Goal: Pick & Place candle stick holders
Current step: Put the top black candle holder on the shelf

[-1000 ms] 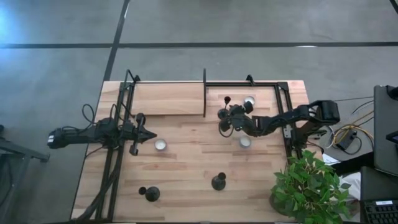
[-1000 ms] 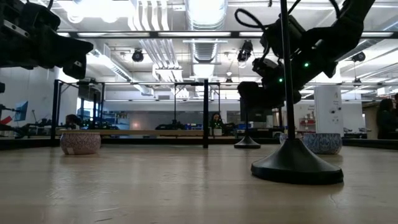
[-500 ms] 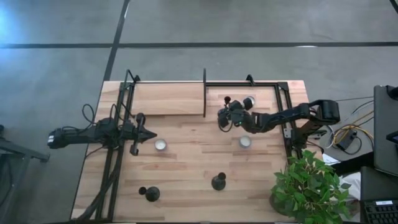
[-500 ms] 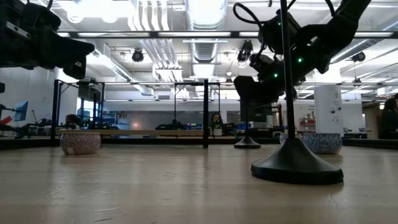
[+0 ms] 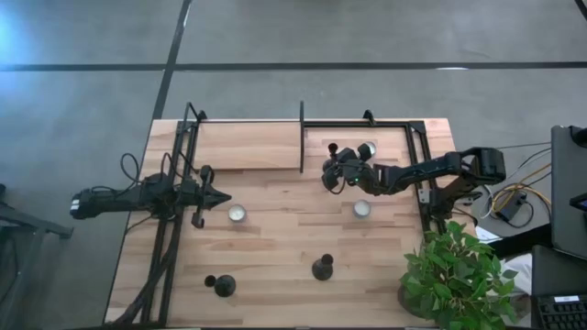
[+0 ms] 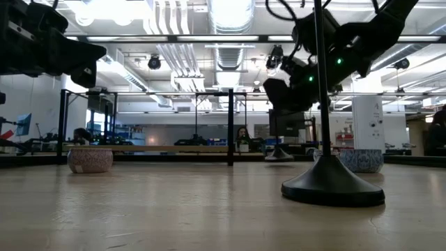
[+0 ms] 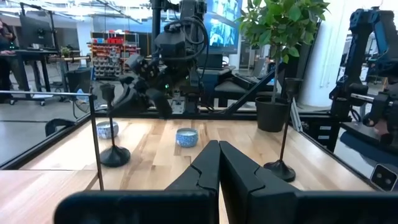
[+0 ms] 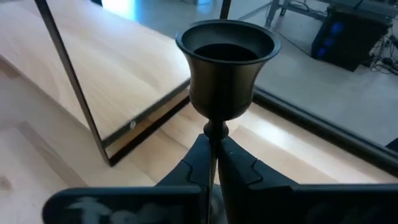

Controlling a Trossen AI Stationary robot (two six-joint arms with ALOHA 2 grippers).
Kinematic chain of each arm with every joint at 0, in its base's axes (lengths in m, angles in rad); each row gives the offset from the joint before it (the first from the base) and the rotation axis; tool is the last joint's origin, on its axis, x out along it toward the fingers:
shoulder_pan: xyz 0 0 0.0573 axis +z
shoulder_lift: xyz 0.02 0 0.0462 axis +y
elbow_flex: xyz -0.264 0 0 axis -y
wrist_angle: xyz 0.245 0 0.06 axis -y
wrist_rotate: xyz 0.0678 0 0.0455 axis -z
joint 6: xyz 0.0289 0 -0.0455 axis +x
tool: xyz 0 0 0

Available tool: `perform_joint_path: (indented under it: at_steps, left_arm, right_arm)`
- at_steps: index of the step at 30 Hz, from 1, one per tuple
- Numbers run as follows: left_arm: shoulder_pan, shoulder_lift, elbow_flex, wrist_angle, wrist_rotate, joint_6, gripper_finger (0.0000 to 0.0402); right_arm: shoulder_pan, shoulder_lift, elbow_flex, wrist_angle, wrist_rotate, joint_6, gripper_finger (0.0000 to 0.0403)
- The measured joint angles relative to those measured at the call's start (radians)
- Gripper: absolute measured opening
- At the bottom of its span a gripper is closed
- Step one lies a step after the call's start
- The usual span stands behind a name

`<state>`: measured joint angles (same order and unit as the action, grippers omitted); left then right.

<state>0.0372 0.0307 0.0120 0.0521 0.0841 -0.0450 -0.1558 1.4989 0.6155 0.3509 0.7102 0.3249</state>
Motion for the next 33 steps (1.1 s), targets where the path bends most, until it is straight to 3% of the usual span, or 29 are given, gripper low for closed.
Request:
perform_joint_path:
  at_steps: [6, 11, 19, 22, 28, 33]
  left_arm:
    - [0.000, 0.000, 0.000, 0.000, 0.000, -0.018, 0.0010]
    - [-0.001, 0.000, 0.000, 0.000, 0.003, -0.156, 0.0010]
    - [-0.001, 0.000, 0.000, 0.143, -0.016, -0.349, 0.0010]
    - [-0.001, 0.000, 0.000, 0.242, -0.017, -0.368, 0.0010]
    - [-0.001, 0.000, 0.000, 0.467, -0.023, -0.260, 0.0010]
    - [-0.001, 0.000, 0.002, 0.612, -0.055, -0.158, 0.0010]
  right_arm:
    - [0.000, -0.186, 0.000, -0.183, 0.049, -0.003, 0.0009]
    - [0.011, -0.397, 0.000, -0.318, 0.045, 0.079, 0.0009]
    - [0.055, -0.652, 0.025, -0.364, -0.010, -0.048, 0.0009]
    - [0.075, -0.692, 0.089, -0.449, -0.073, -0.087, 0.0009]
    - [0.106, -0.667, 0.277, -0.599, -0.170, -0.158, 0.0008]
    - [0.111, -0.593, 0.412, -0.630, -0.356, -0.170, 0.0008]
